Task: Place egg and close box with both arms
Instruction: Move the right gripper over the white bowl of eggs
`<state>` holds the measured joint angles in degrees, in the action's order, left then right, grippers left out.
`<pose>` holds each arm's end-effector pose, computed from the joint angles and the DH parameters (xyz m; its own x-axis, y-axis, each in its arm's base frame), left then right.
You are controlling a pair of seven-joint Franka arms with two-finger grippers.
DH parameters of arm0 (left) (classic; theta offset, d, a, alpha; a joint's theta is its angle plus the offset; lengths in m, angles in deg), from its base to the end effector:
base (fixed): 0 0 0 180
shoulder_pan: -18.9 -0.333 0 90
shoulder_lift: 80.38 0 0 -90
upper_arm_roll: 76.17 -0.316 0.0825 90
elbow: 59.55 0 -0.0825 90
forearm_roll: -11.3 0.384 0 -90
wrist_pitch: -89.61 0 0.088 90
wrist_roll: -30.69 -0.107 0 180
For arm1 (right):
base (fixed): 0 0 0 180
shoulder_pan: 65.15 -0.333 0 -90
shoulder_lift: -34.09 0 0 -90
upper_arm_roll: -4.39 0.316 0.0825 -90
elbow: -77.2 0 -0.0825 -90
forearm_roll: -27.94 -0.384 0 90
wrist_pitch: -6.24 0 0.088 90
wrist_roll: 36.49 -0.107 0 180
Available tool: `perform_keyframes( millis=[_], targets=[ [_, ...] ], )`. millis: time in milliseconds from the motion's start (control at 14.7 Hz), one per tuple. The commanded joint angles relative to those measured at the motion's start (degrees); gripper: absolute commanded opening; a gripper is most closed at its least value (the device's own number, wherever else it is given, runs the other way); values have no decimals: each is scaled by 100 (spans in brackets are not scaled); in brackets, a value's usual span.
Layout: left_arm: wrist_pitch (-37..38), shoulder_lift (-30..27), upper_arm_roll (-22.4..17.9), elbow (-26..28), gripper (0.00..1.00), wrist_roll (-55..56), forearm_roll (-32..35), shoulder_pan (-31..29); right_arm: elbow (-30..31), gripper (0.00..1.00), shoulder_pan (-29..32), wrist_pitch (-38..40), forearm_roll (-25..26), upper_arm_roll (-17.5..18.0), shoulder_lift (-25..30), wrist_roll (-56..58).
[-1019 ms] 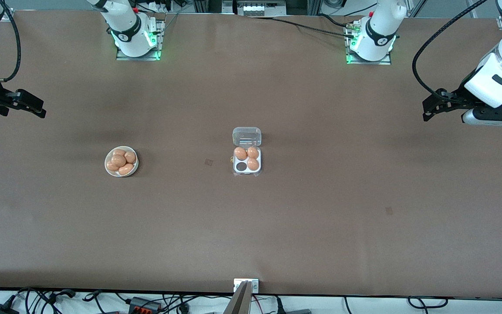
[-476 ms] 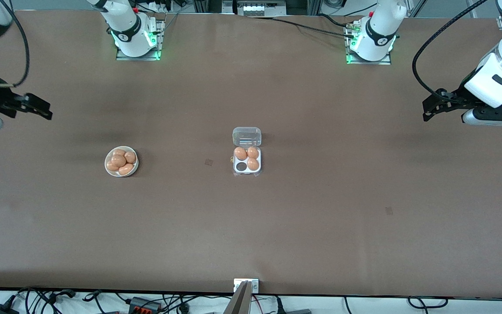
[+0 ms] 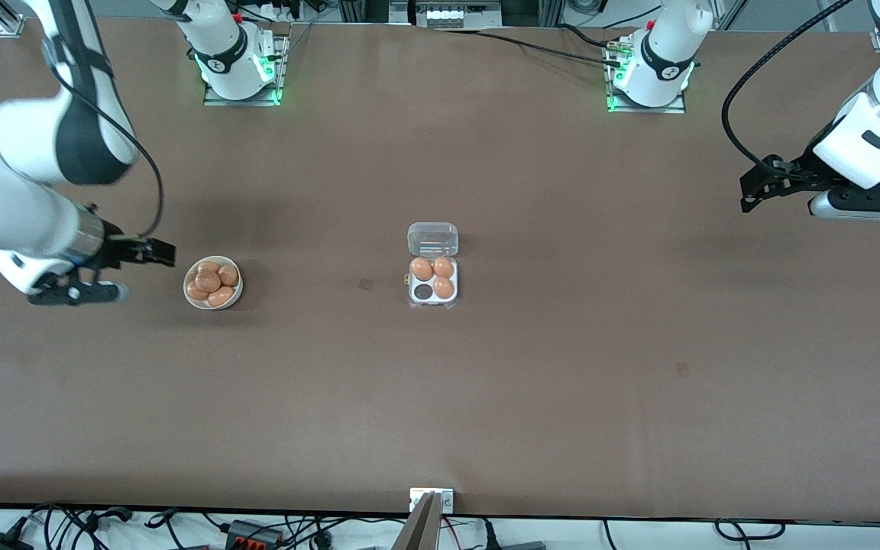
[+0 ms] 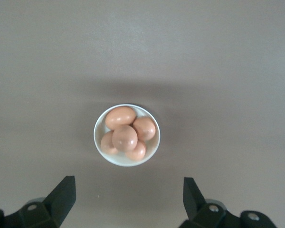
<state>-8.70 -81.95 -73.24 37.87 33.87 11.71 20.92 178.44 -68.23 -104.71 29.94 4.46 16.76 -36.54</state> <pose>0.5547 -0.0477 0.5909 0.9986 -0.0319 0.0433 -0.0316 -0.9995 -0.0061 0.6218 0.0318 0.3812 0.9889 0.0660 -0.1328 0.0707 -0.9970 0.0304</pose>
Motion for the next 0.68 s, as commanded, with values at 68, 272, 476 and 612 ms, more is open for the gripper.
perform_keyframes(
  millis=[68, 272, 476, 612],
  targets=[
    [-40, -116, 33, 101, 100, -72, 143, -18, -69, 100, 18, -312, -104, -15, -498, -12],
    [-31, -107, 33, 93, 100, -72, 143, -9, -43, 100, 18, -357, -332, -15, -797, -4],
    [-22, -107, 33, 93, 100, -72, 143, -9, -43, 100, 35, -427, -350, -15, -1034, -12],
    [-22, -107, 33, 93, 100, -72, 143, -9, -8, 100, 35, -471, -489, -15, -1158, -4]
  ],
)
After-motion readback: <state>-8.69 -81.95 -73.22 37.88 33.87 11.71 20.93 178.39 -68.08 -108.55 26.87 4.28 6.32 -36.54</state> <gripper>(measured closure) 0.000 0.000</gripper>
